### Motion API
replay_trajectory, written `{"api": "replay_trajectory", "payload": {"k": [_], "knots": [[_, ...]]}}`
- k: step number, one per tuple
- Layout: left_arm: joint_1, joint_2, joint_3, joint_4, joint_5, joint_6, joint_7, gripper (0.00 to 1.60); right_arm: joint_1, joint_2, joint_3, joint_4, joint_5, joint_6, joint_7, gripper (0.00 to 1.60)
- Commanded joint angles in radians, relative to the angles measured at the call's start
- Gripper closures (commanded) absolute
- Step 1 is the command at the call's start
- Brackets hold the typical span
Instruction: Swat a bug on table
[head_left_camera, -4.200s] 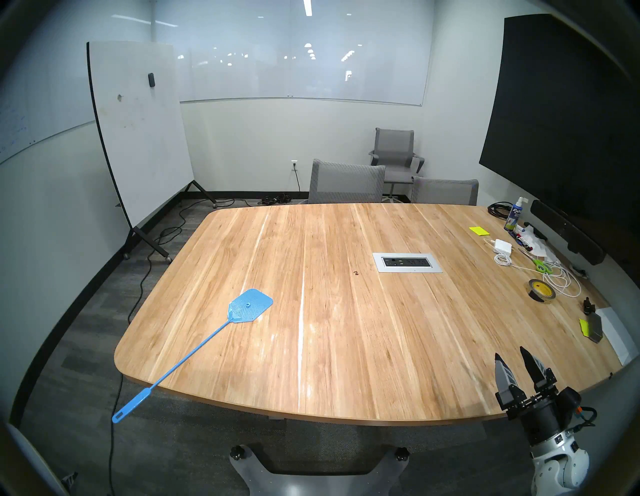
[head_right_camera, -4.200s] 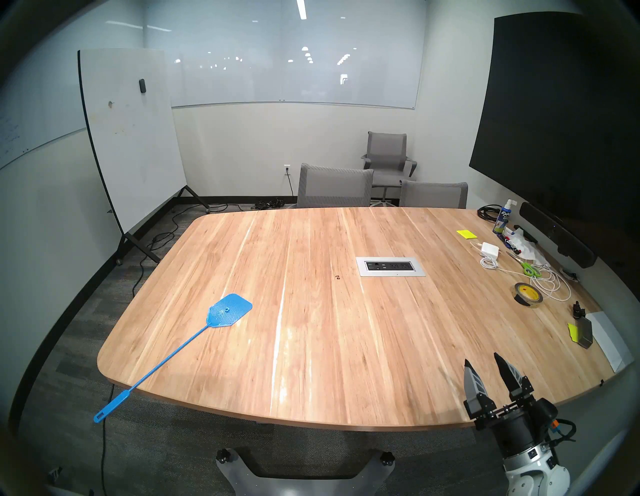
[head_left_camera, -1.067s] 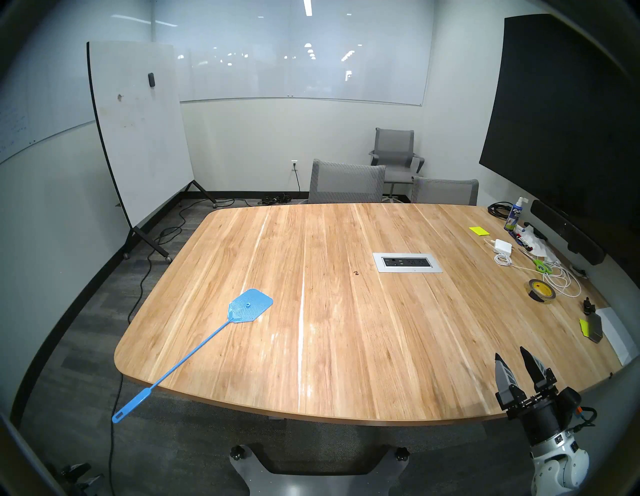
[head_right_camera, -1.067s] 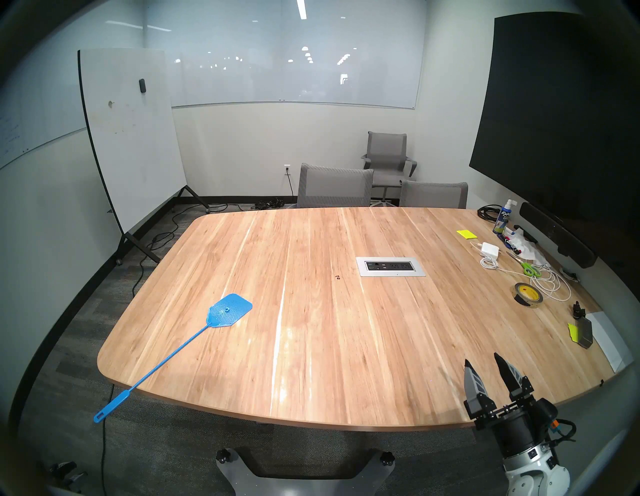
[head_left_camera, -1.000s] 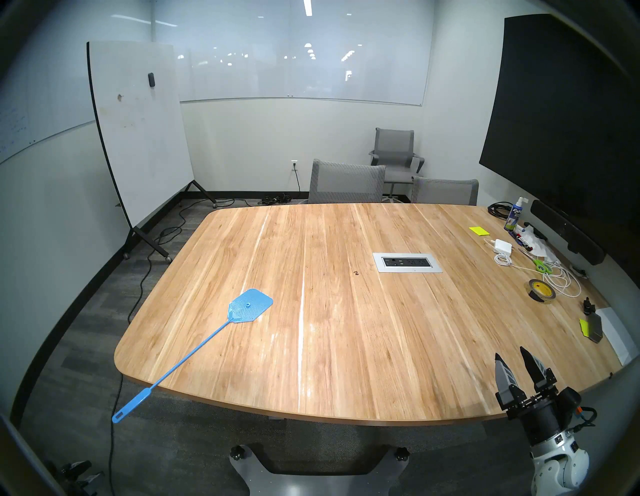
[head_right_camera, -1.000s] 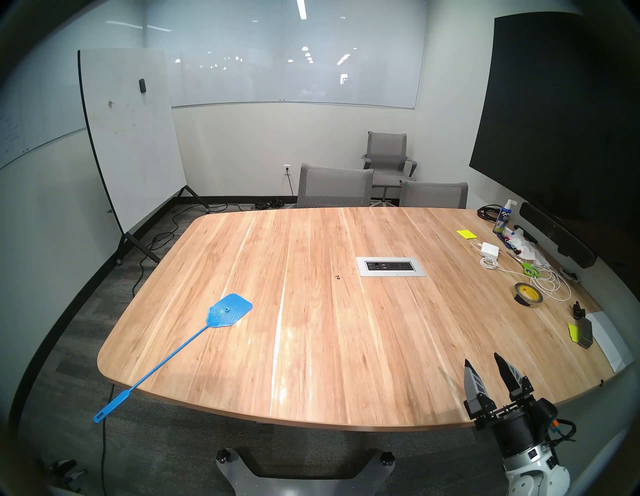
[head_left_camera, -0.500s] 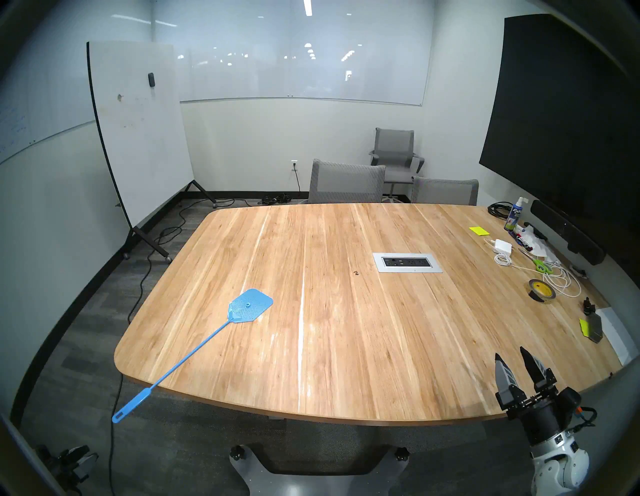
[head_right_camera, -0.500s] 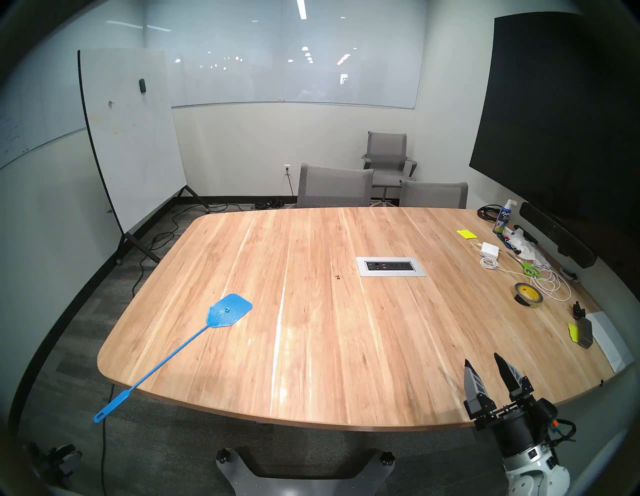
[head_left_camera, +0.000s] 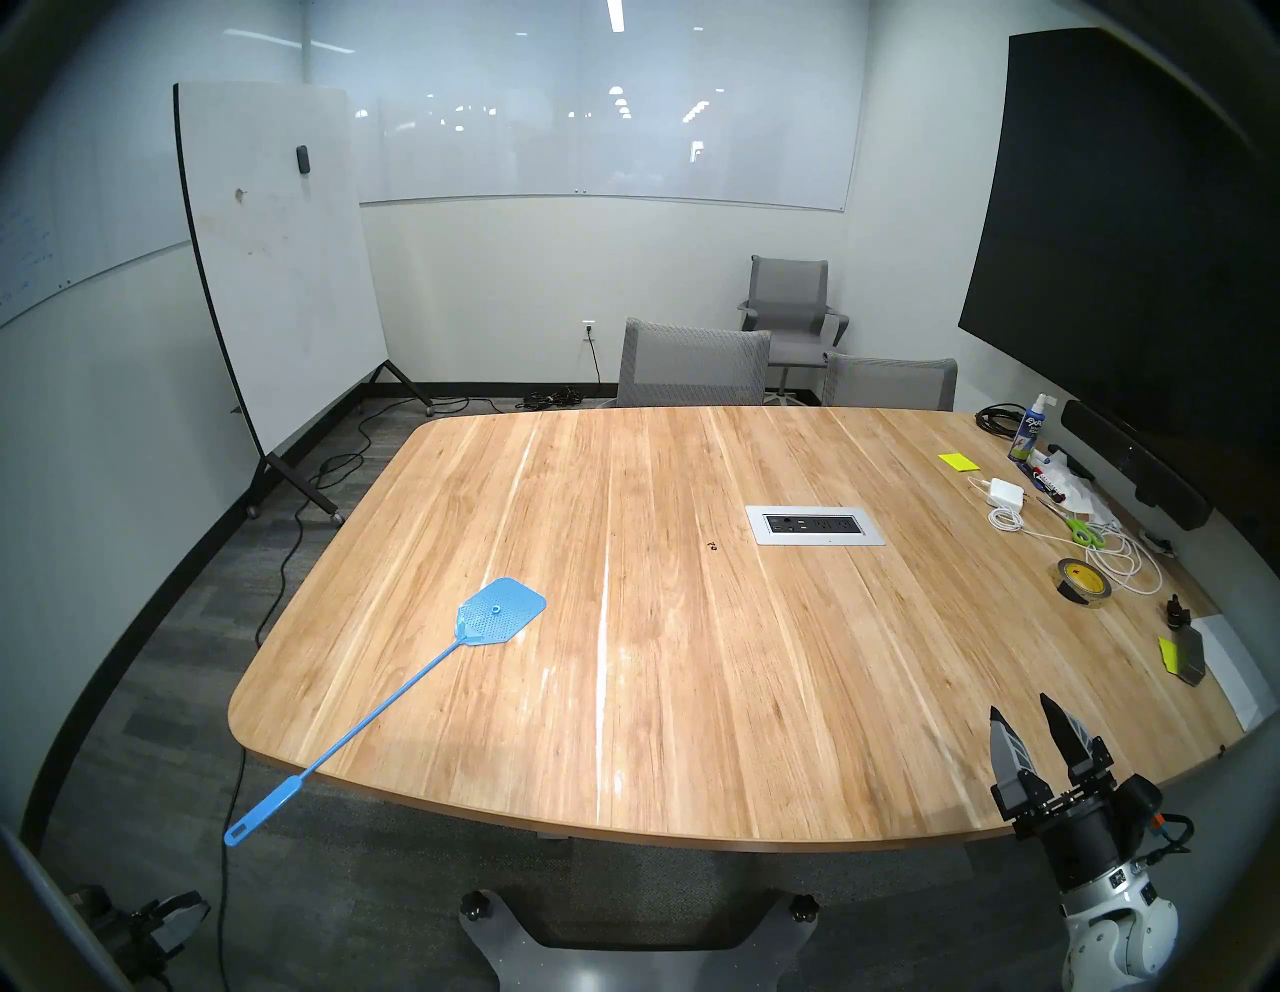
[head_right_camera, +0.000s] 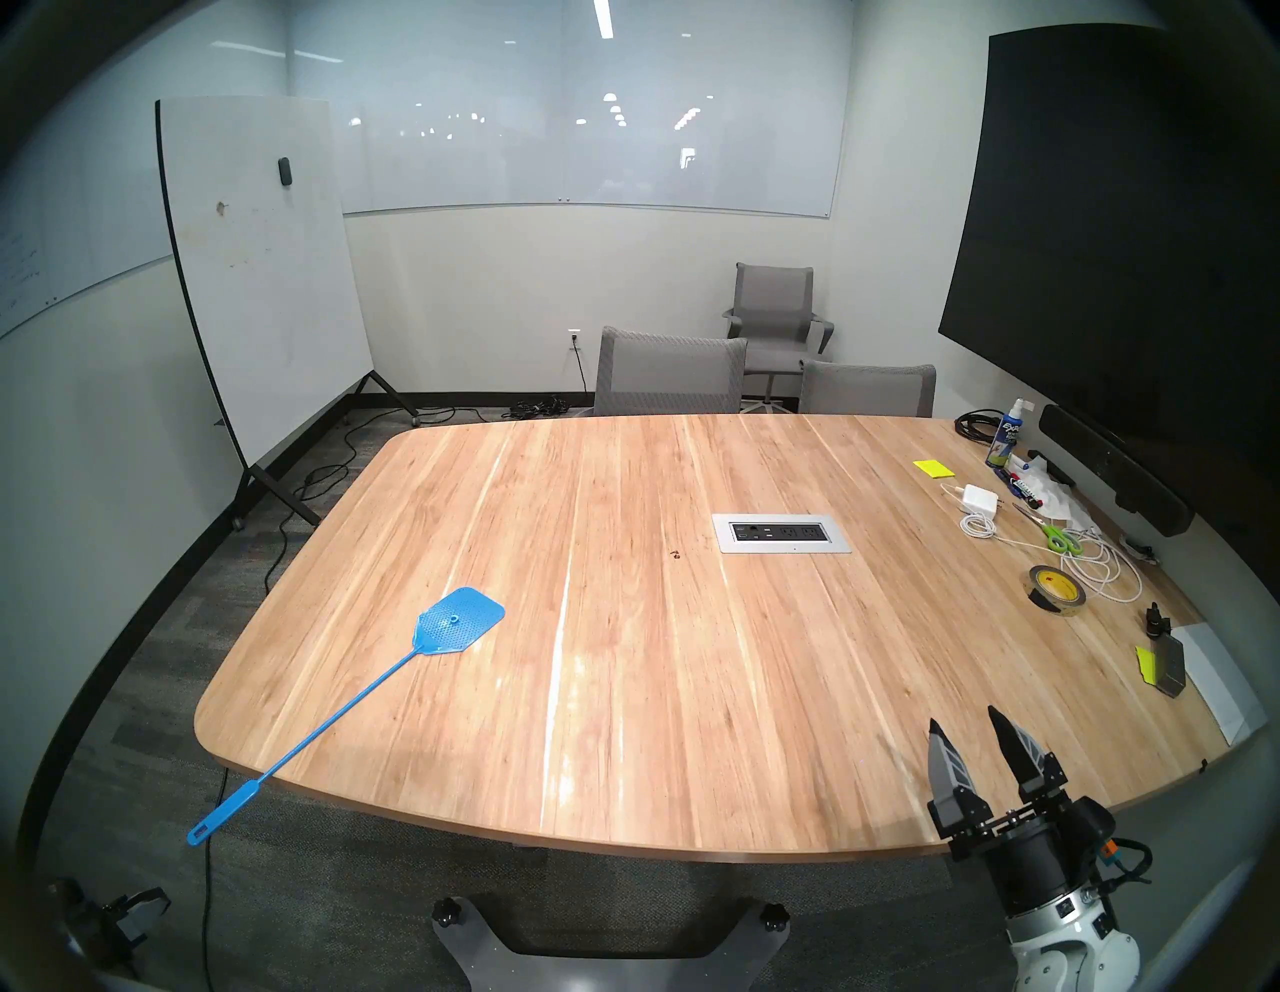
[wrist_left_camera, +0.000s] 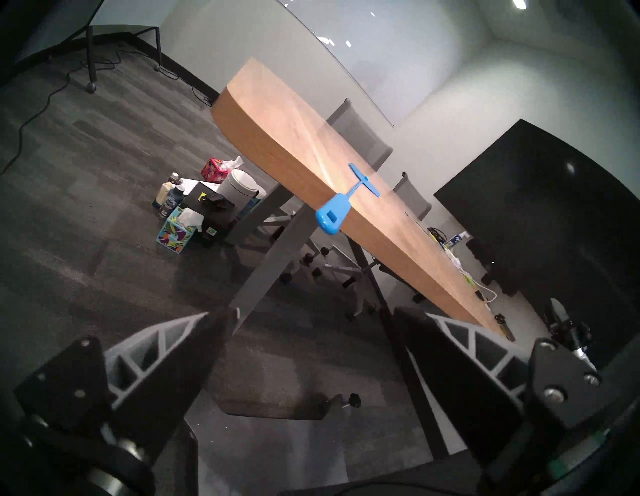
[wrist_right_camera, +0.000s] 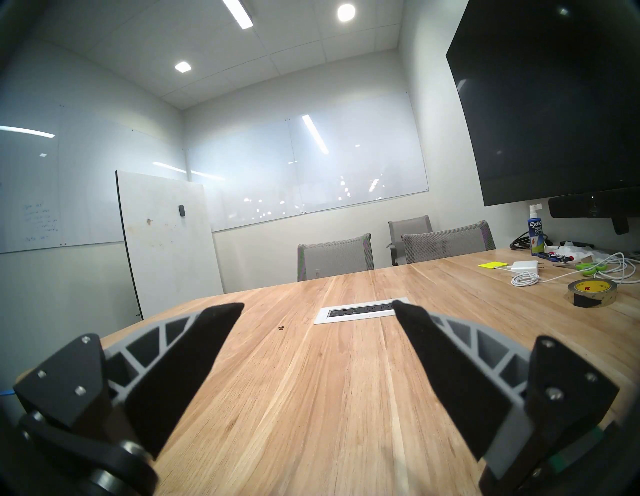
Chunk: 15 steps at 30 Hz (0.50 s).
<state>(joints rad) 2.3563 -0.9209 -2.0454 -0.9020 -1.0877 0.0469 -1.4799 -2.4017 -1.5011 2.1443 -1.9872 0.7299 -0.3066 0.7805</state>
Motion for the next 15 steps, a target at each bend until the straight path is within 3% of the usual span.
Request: {"api": "replay_trajectory", "payload": {"k": [1,8,15], "knots": [[0.045,-0.005,0.046,-0.095,-0.056,0.011,-0.004,0.0,0.0,0.001,0.0,-0.018,-0.001,-0.001,0.001,0.0],[0.033,0.008,0.087,-0.074,-0.129,0.01,-0.004,0.0,0.0,0.0,0.0,-0.019,-0.001,0.0,0.001,0.0],[-0.021,0.019,0.132,-0.021,-0.184,0.064,-0.004,0.0,0.001,0.0,0.001,-0.018,-0.001,0.0,0.002,0.0]]}}
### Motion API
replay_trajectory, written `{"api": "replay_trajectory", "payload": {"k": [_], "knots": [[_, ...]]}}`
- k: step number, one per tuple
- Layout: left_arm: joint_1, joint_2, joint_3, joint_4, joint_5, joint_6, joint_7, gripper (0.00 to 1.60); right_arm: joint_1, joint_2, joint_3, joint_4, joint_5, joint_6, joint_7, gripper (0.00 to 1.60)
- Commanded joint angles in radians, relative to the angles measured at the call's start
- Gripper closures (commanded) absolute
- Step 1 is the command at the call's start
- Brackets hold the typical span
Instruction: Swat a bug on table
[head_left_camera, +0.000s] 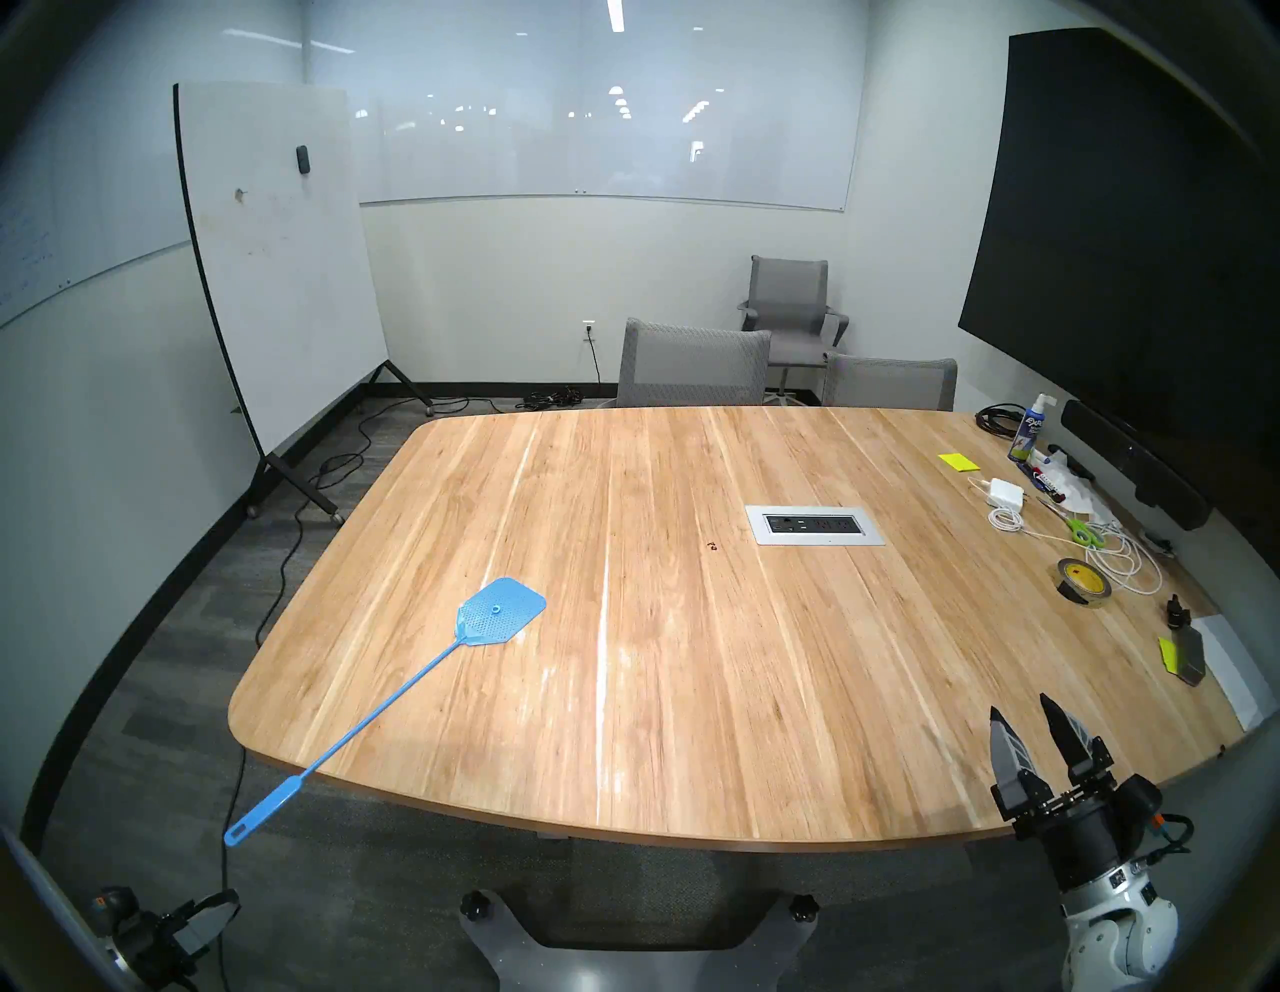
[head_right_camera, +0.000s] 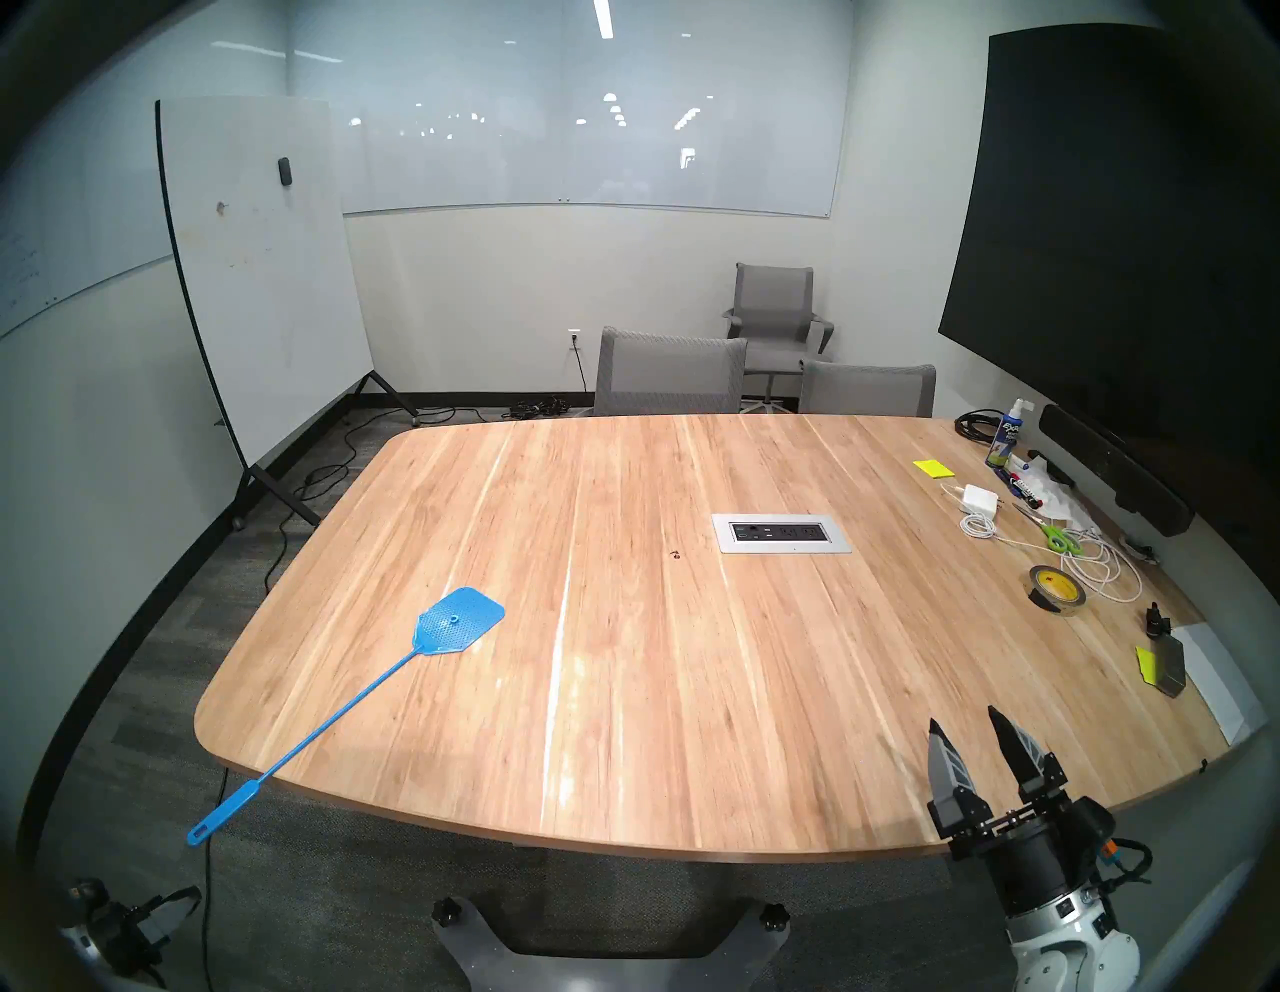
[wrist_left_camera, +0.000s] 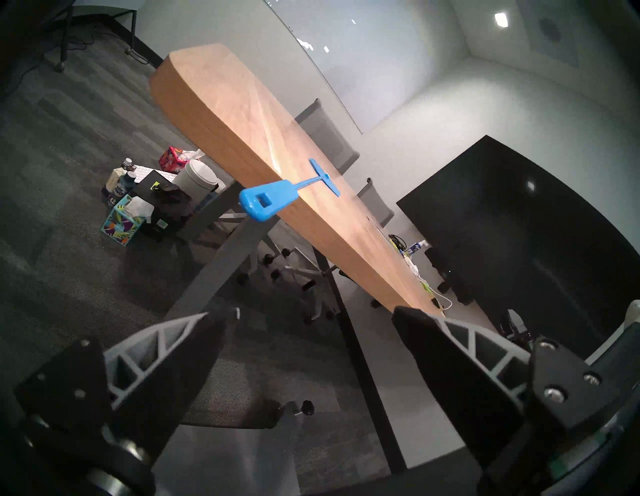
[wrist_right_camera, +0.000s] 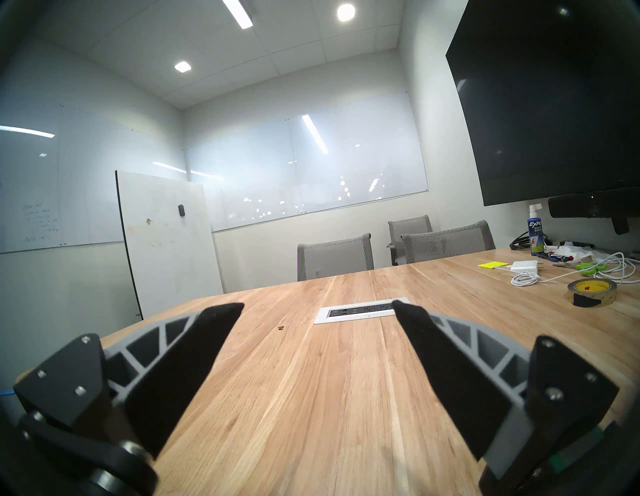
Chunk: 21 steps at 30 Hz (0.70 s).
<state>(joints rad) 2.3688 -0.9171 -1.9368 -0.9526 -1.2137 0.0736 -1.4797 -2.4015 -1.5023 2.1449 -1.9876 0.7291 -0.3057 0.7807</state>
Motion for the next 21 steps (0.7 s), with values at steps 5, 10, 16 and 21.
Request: {"api": "replay_trajectory", "payload": {"k": [5,10,16,21], "knots": [[-0.061,0.018,0.047,0.038,-0.091,0.069,-0.004,0.0,0.001,0.001,0.0,-0.017,-0.001,-0.001,0.002,0.0],[-0.075,0.015,0.064,0.031,-0.126,0.087,-0.004,0.0,0.001,0.001,0.0,-0.017,-0.001,-0.001,0.002,0.0],[-0.095,0.016,0.073,0.044,-0.169,0.109,-0.004,0.0,0.002,0.001,0.001,-0.017,-0.001,-0.001,0.003,0.0],[-0.107,0.017,0.083,0.055,-0.192,0.124,-0.004,0.0,0.002,0.0,0.001,-0.017,-0.001,0.0,0.003,0.0]]}}
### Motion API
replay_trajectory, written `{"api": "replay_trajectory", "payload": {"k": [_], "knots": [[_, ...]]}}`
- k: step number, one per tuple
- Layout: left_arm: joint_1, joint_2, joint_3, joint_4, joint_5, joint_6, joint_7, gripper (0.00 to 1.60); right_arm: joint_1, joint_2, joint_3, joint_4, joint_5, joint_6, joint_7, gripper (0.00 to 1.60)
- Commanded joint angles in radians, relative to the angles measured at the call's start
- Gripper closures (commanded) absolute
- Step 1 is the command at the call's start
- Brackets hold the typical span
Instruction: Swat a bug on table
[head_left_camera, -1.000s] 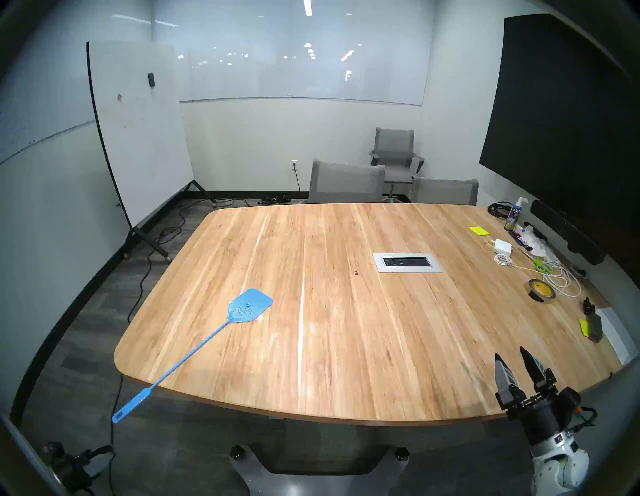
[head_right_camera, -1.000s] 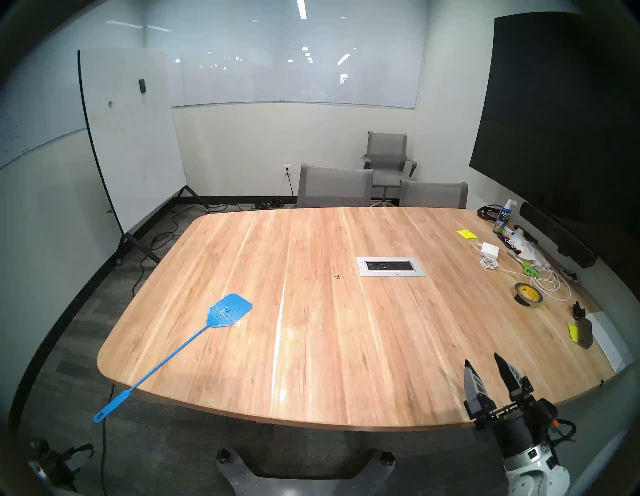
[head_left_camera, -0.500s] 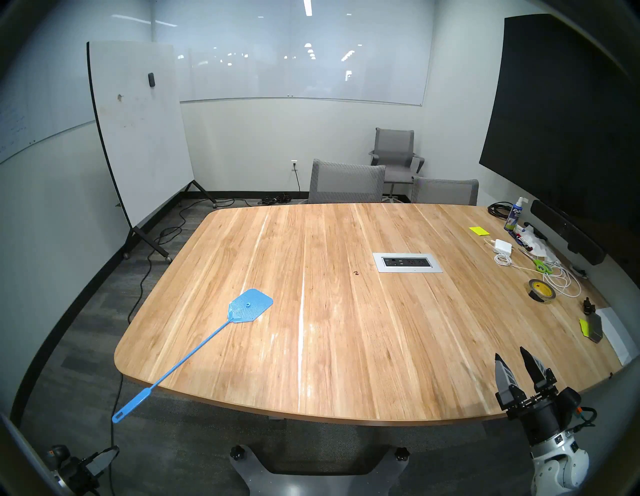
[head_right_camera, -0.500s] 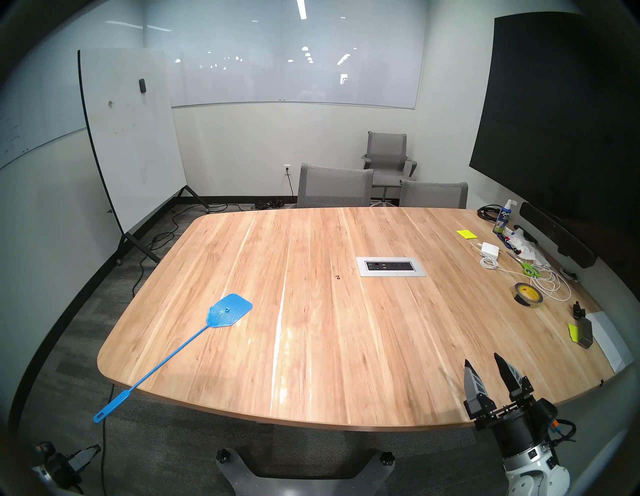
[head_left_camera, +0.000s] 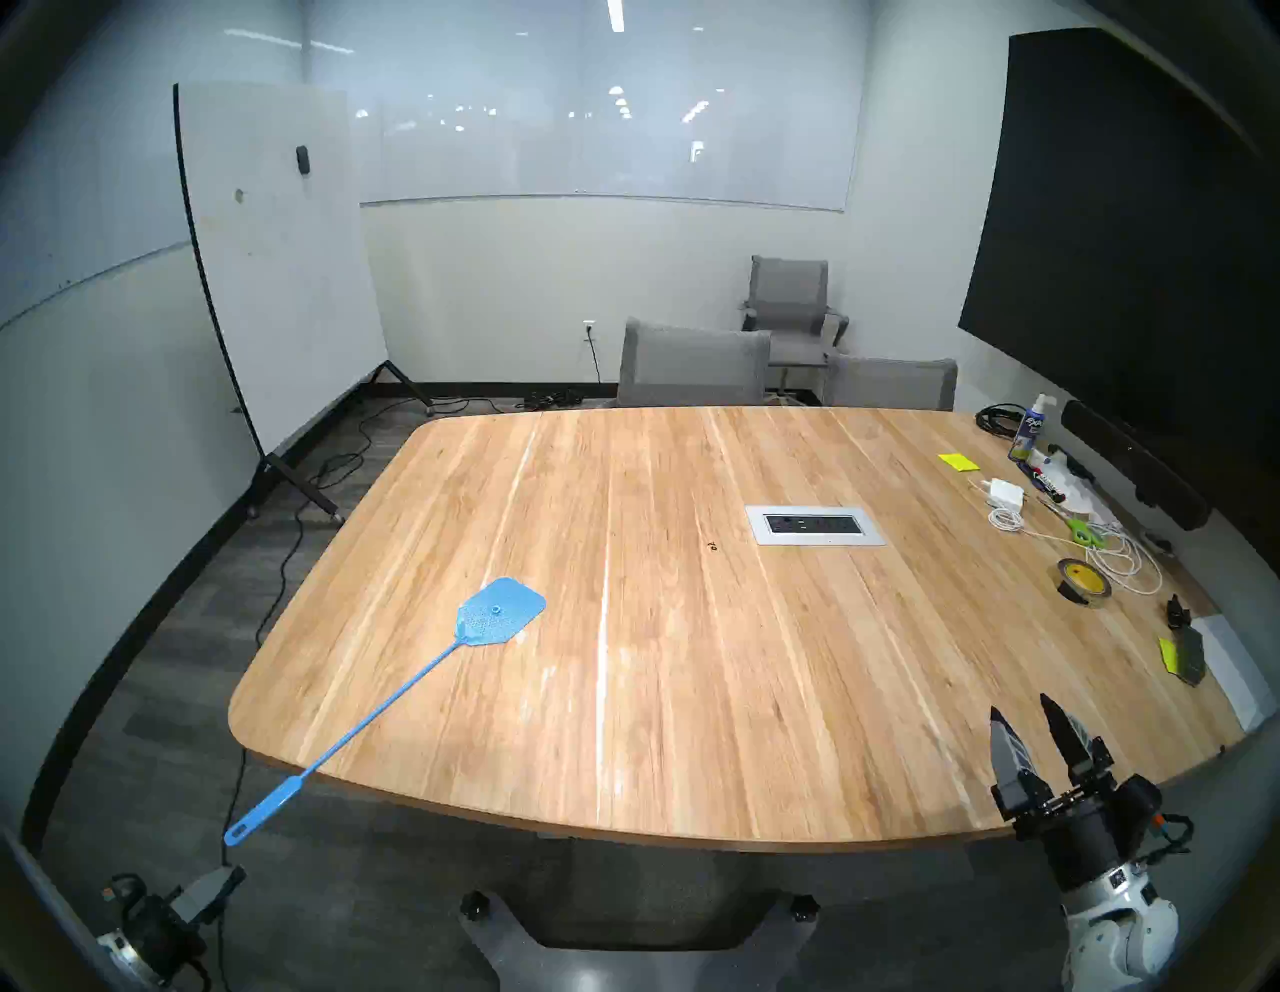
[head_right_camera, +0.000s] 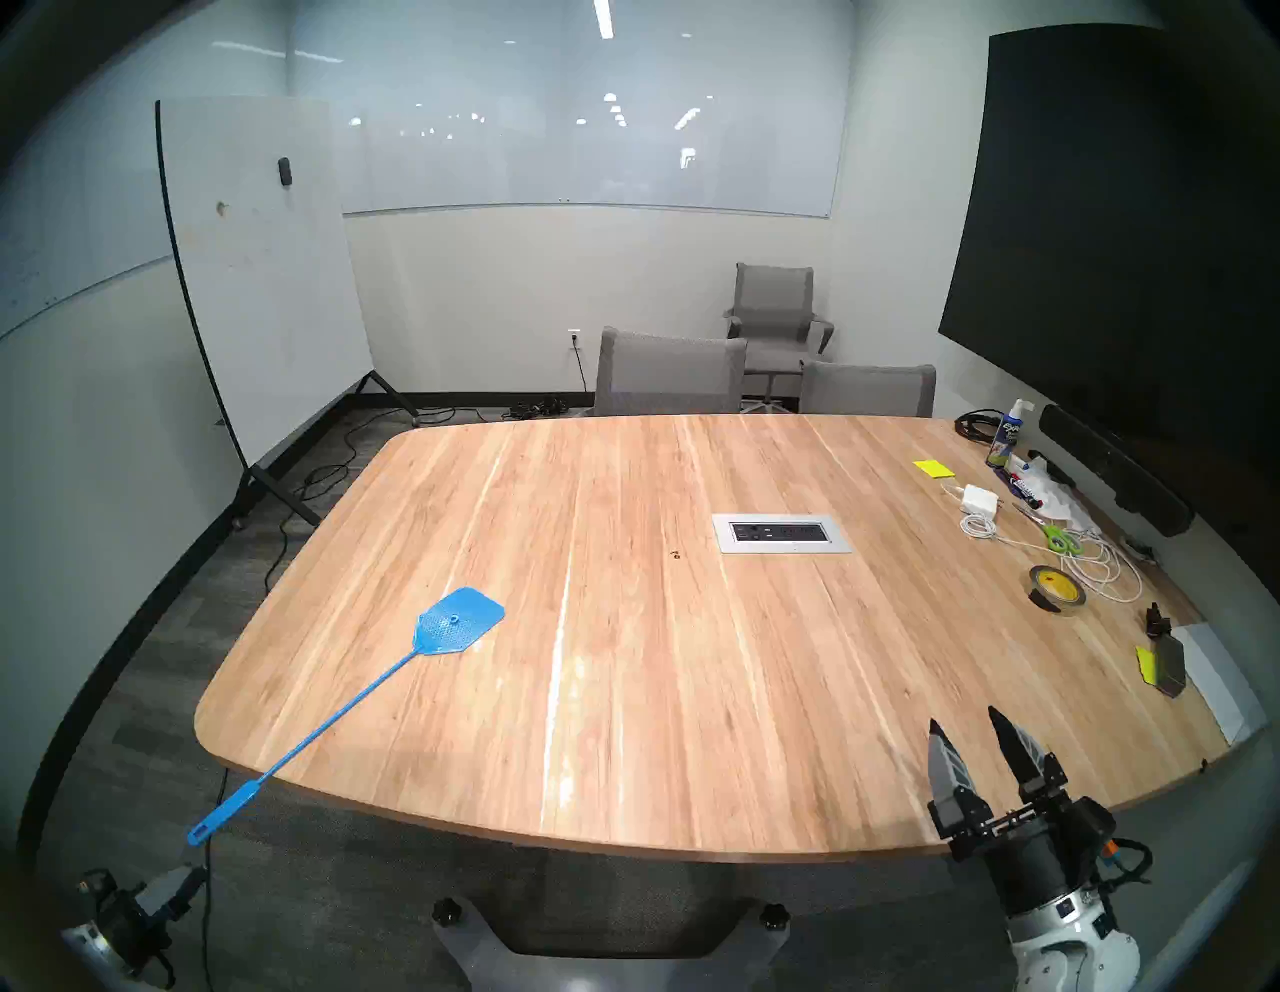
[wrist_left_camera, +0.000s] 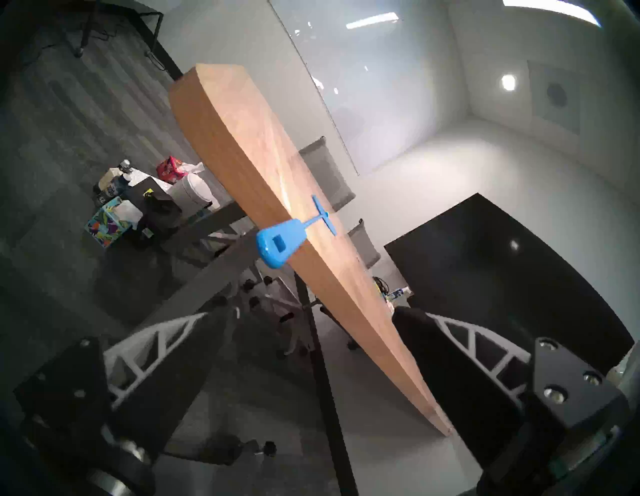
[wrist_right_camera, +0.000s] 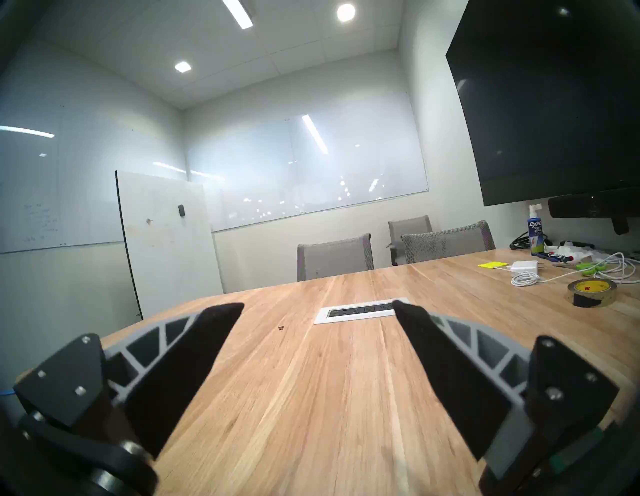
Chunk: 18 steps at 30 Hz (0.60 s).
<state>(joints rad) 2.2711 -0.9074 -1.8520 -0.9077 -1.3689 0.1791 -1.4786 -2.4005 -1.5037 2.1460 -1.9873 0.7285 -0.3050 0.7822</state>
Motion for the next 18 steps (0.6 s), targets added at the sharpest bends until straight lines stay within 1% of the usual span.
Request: {"api": "replay_trajectory", "payload": {"k": [1,9,18], "knots": [[-0.02,0.008,0.005,0.02,-0.043,0.024,-0.005,0.0,0.001,0.002,0.0,-0.017,0.0,-0.001,0.002,0.0],[-0.063,0.005,0.036,0.062,-0.055,0.047,-0.005,0.0,0.002,0.001,0.0,-0.017,-0.001,-0.001,0.002,0.0],[-0.11,0.015,0.064,0.102,-0.074,0.071,-0.005,0.0,0.002,0.001,0.0,-0.016,-0.001,0.0,0.003,0.0]]}}
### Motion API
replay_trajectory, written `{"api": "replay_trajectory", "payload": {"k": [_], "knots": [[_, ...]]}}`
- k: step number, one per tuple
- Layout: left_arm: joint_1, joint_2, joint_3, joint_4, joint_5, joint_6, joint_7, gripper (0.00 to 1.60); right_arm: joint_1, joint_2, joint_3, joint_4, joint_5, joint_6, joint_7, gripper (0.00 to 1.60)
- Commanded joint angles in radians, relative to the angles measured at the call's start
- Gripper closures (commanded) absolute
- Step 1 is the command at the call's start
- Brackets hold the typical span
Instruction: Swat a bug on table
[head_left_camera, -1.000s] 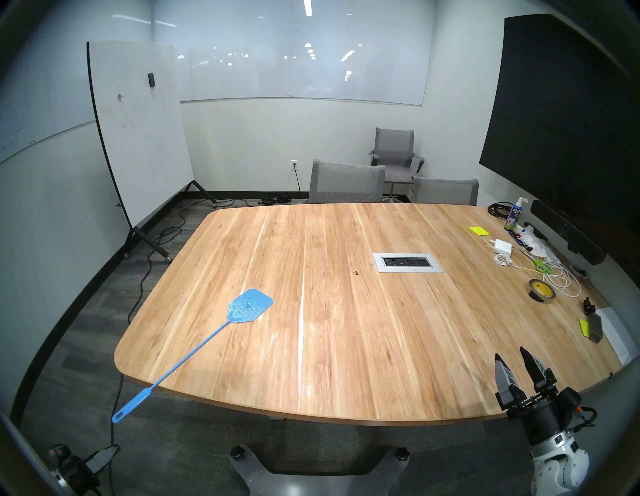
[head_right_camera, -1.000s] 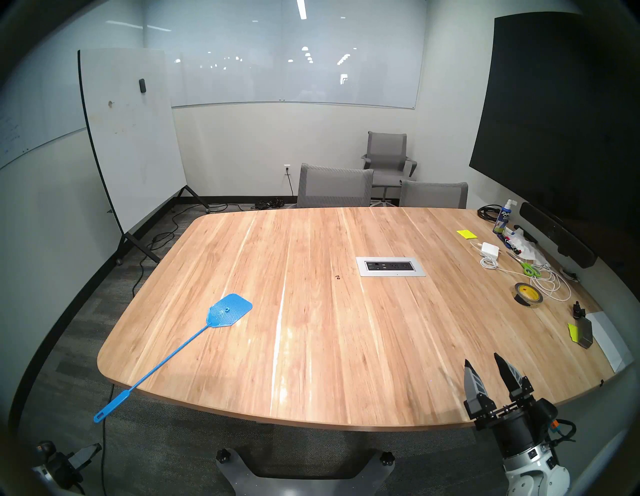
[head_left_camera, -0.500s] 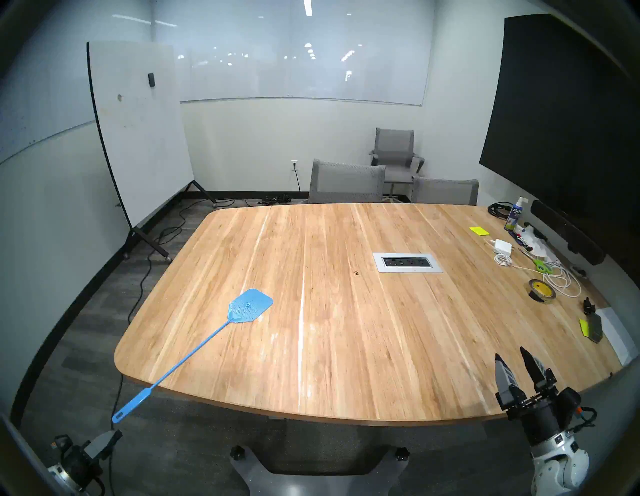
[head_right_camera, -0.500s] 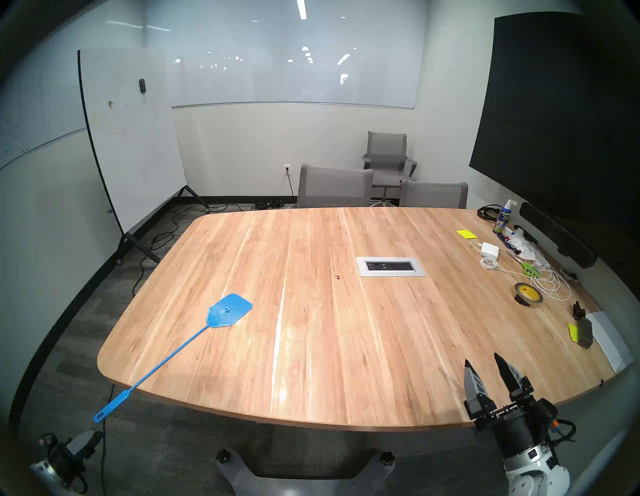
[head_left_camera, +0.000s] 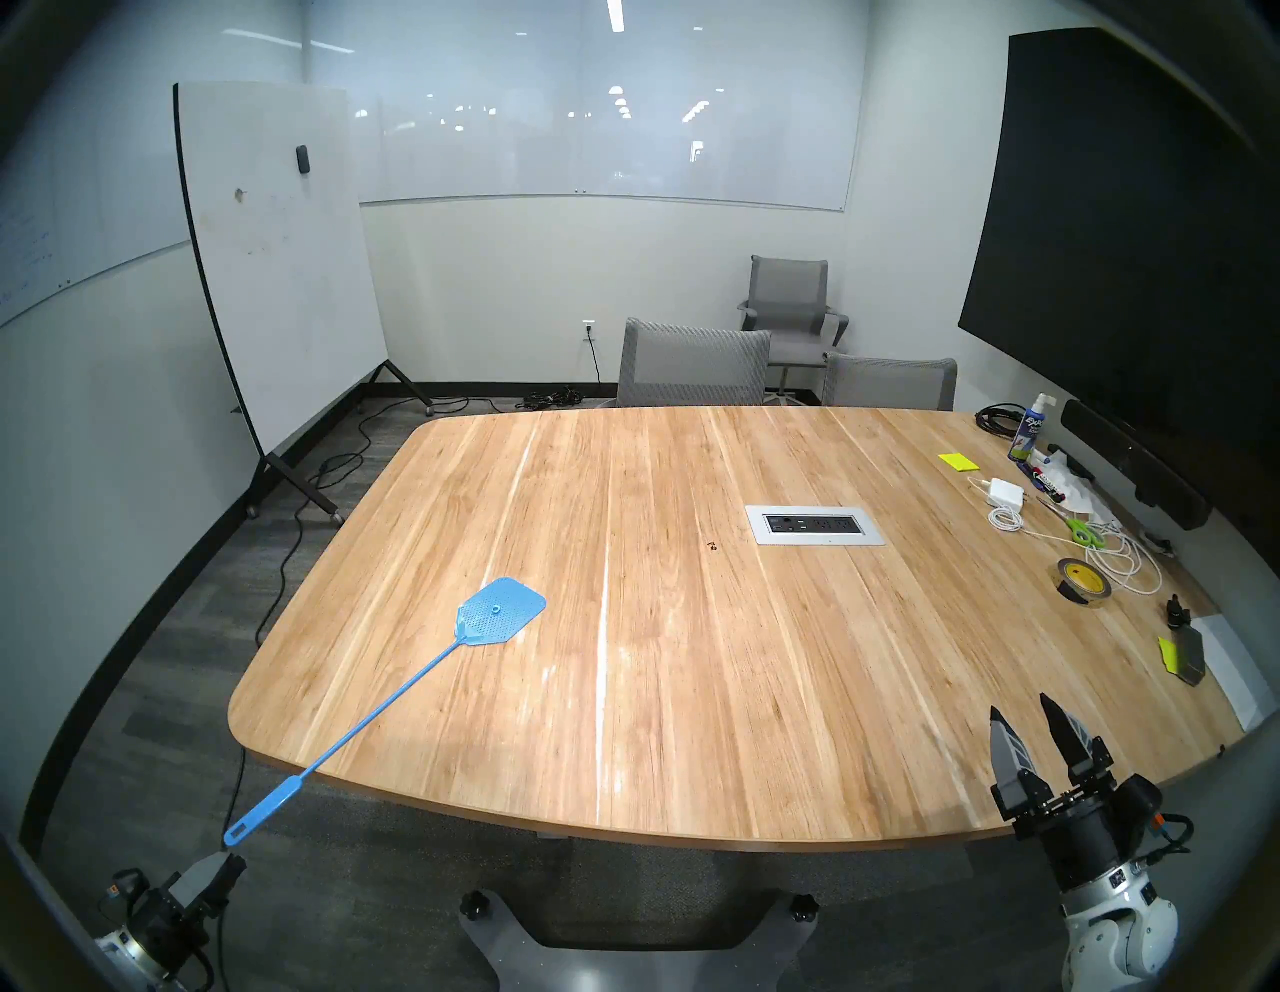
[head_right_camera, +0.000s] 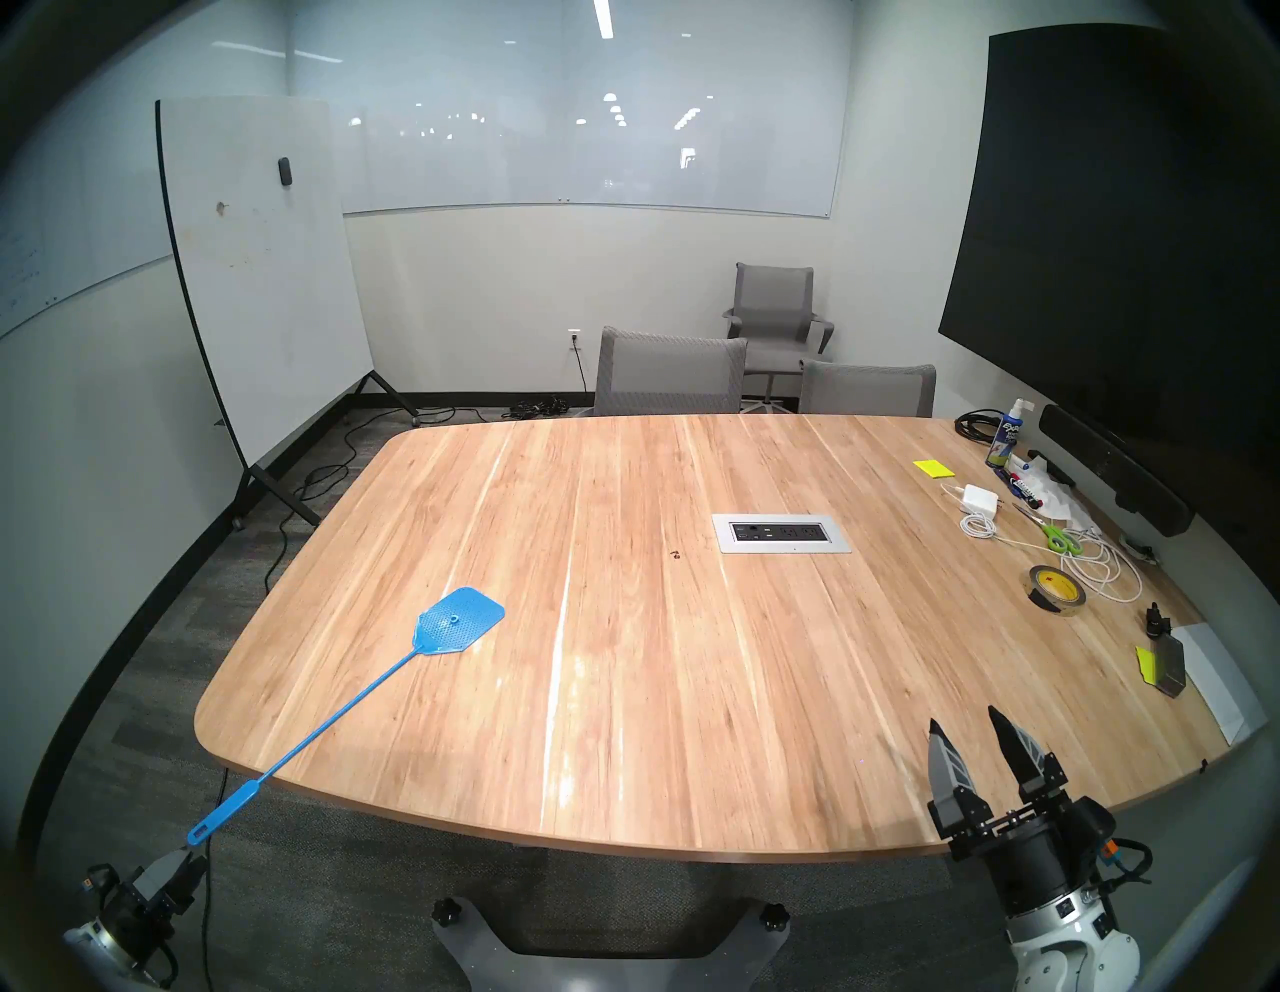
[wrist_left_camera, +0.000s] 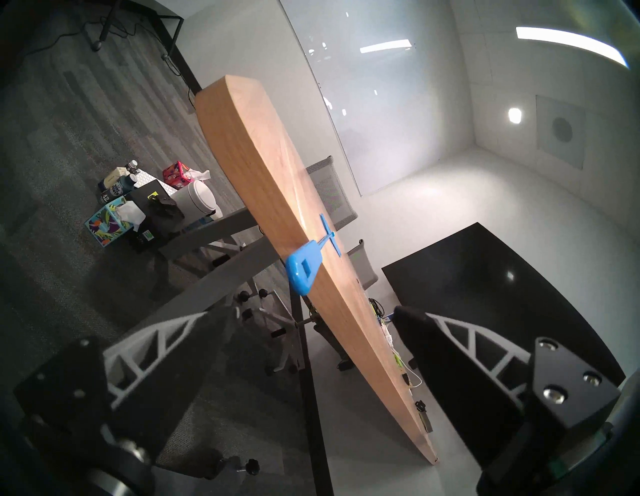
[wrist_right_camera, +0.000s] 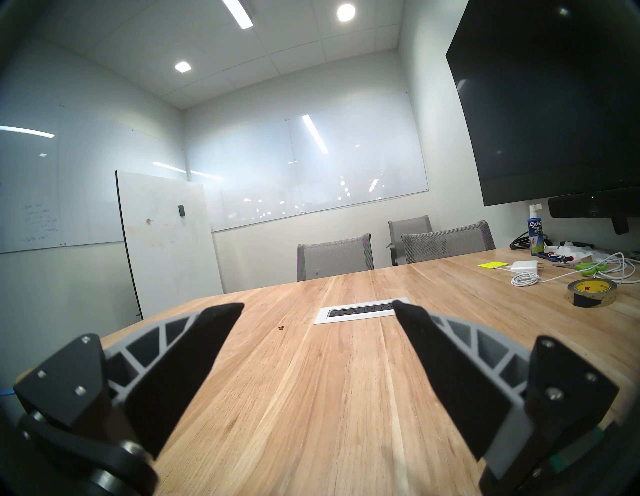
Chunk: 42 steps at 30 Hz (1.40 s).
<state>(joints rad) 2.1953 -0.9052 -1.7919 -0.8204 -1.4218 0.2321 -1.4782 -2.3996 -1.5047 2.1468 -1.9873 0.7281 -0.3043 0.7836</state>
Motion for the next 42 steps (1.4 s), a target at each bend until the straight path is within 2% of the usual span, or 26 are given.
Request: {"api": "replay_trajectory", "payload": {"k": [1,12,19,34,42], "knots": [[-0.038,0.015,0.006,0.018,-0.024,0.022,-0.005,0.0,0.001,0.002,0.0,-0.016,0.0,-0.001,0.002,0.0],[-0.094,0.021,0.032,0.064,-0.034,0.041,-0.005,0.0,0.002,0.001,0.0,-0.016,-0.001,-0.001,0.003,0.0],[-0.114,0.015,0.061,0.051,-0.03,0.035,-0.005,0.0,0.002,0.0,0.001,-0.016,-0.001,0.0,0.003,0.0],[-0.088,0.034,0.043,0.016,-0.067,0.014,-0.005,0.0,0.003,-0.001,0.001,-0.016,-0.002,0.0,0.004,0.0],[-0.085,0.026,0.059,-0.016,-0.065,0.003,-0.005,0.0,0.003,-0.001,0.001,-0.017,-0.002,0.001,0.004,0.0]]}}
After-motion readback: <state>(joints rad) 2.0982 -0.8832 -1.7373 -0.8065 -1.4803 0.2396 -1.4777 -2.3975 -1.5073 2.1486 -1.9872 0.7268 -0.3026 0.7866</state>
